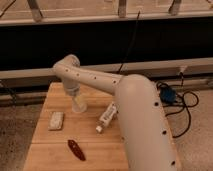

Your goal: Place the ceramic cup over the eraser

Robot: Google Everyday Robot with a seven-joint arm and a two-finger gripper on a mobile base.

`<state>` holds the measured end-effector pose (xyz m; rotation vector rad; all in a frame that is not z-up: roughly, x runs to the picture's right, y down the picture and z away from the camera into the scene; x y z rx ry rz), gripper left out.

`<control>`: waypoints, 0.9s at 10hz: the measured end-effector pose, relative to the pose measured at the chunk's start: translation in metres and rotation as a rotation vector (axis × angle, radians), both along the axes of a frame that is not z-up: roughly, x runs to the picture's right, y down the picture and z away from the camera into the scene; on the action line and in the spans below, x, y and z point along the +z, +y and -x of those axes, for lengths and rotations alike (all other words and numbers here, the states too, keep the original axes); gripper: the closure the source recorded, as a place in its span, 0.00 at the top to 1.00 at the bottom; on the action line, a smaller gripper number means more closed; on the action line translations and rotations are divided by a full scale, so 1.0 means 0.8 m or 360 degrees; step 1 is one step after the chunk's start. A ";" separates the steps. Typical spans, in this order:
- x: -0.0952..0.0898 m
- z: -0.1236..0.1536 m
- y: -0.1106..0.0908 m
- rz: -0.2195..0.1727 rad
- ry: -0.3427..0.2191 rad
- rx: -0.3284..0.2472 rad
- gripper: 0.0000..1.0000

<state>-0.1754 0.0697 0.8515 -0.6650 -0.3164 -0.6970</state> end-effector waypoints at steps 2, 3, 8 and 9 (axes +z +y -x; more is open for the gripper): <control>0.003 -0.011 -0.004 -0.0033 0.0028 0.0012 0.80; 0.005 -0.013 -0.003 -0.0039 0.0034 0.0013 0.80; 0.012 -0.014 -0.005 -0.0032 0.0035 0.0030 0.60; 0.012 -0.012 -0.005 -0.0033 0.0030 0.0032 0.51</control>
